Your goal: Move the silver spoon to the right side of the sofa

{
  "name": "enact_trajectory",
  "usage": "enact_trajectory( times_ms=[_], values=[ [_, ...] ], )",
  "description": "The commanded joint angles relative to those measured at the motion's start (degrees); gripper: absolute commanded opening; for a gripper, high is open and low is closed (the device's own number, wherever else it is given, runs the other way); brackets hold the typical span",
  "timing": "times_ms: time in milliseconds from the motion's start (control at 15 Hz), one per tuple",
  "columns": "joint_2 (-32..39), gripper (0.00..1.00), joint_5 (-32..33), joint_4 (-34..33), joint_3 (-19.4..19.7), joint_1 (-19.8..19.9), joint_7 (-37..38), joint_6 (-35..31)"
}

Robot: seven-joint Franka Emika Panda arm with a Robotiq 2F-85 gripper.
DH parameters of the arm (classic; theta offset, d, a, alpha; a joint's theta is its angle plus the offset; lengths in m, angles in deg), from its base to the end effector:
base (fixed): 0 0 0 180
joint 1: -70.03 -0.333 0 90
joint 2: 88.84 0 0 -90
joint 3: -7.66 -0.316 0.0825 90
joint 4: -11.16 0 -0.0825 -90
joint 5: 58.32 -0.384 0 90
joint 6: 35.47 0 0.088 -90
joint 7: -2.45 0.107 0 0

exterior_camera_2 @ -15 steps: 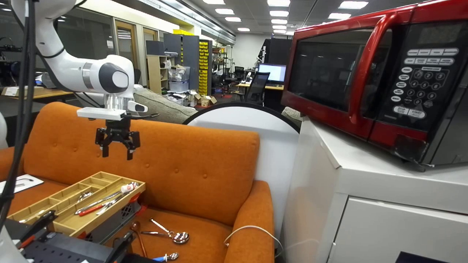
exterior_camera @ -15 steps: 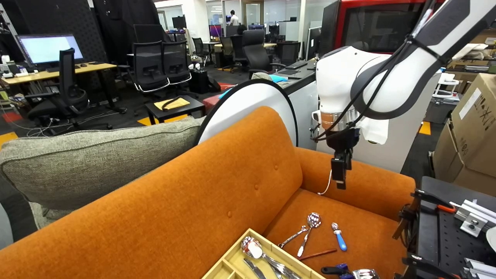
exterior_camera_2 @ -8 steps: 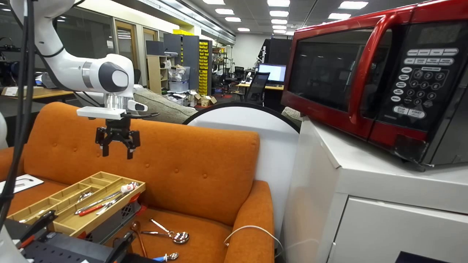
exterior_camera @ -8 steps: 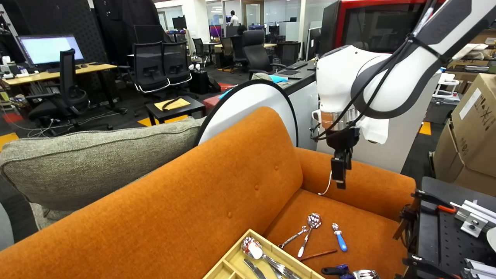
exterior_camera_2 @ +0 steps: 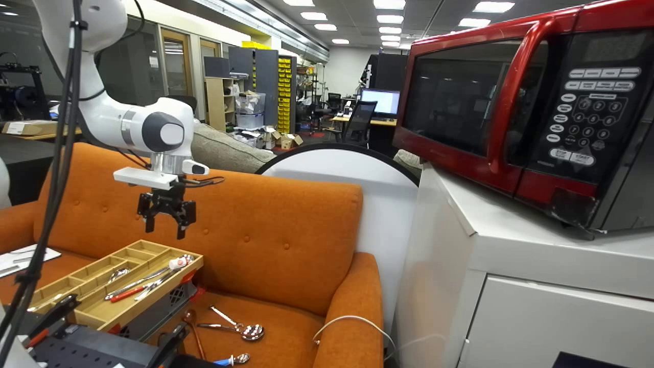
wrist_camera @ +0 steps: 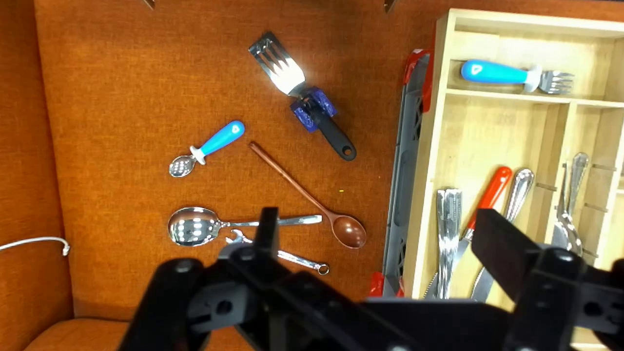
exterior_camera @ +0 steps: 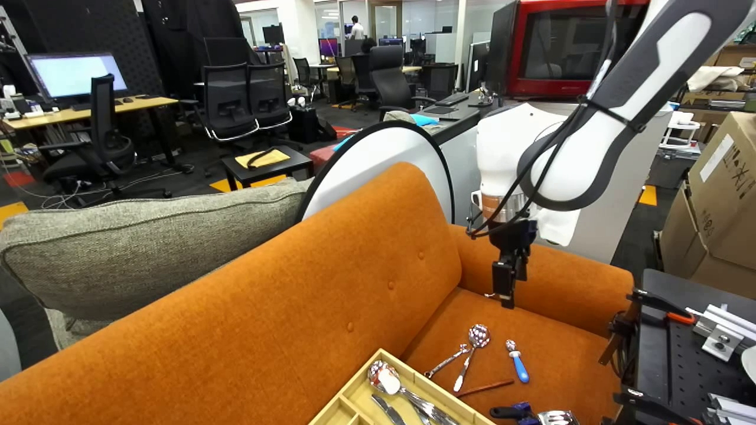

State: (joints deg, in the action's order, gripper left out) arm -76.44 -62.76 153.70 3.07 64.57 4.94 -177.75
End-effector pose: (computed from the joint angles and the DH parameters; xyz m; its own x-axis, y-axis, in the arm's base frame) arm 0.4412 0.0796 0.1876 0.9725 0.0683 -0.2225 0.0608 -0.9973 -0.0403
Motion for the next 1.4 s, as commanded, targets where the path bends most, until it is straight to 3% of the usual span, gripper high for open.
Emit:
enact_trajectory(
  times_ms=[0, 267, 333, 533, 1000, 1333],
  values=[
    [7.7, 1.00, -3.7, -5.0, -0.7, 1.8, -2.5, -1.4],
    [16.9, 1.00, -2.3, -11.4, 0.3, 2.0, -0.4, 0.4],
    [14.1, 1.00, -1.9, -8.4, 0.1, 1.8, -0.6, -1.4],
    [17.9, 1.00, -1.9, -11.3, 0.3, 1.8, -0.5, -1.3],
    [17.8, 1.00, -1.9, -11.5, 0.3, 1.8, -0.5, -1.1],
    [22.7, 1.00, -2.3, -14.5, 0.0, 2.5, -1.7, -4.2]
  ],
)
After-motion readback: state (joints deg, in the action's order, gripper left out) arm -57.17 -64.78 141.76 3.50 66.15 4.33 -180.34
